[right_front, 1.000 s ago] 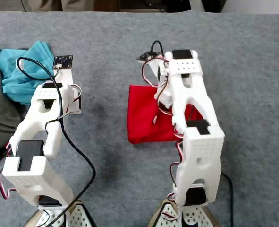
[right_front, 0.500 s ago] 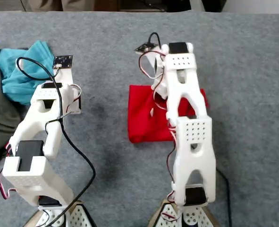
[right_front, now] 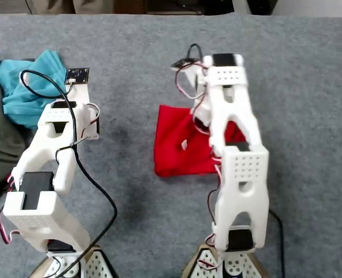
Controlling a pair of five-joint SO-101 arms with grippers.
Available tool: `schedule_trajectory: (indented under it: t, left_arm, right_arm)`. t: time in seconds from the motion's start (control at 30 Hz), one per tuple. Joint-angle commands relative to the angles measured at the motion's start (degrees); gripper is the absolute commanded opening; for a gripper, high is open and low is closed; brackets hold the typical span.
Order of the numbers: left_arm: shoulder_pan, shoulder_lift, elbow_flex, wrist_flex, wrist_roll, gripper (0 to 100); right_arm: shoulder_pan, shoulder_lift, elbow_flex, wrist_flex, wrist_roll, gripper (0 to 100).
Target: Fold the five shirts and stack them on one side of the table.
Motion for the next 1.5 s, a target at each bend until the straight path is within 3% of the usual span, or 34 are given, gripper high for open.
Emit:
schedule_trajectory:
  t: [0.0, 0.27, 0.53, 0.87, 1.47]
  left_arm:
    - [0.53, -0.48, -1.14, -0.70, -0.26, 2]
    - [0.53, -0.48, -1.14, -0.62, -0.26, 2]
    - [0.53, -0.48, -1.14, -0.62, -0.26, 2]
    - [0.53, -0.48, -1.14, -0.62, -0.26, 2]
    - [0.53, -0.48, -1.14, -0.70, -0.26, 2]
  right_arm:
    - [3.03, -8.04, 2.95, 1.14, 0.44, 0.5]
    - [6.73, -13.05, 5.49, 0.00, 6.95, 2.0]
    - [6.29, -13.05, 1.71, 0.35, 8.35, 22.9]
    - [-0.04, -13.41, 6.90, 1.14, 6.15, 23.1]
    - [0.04, -13.05, 14.11, 0.97, 5.01, 20.2]
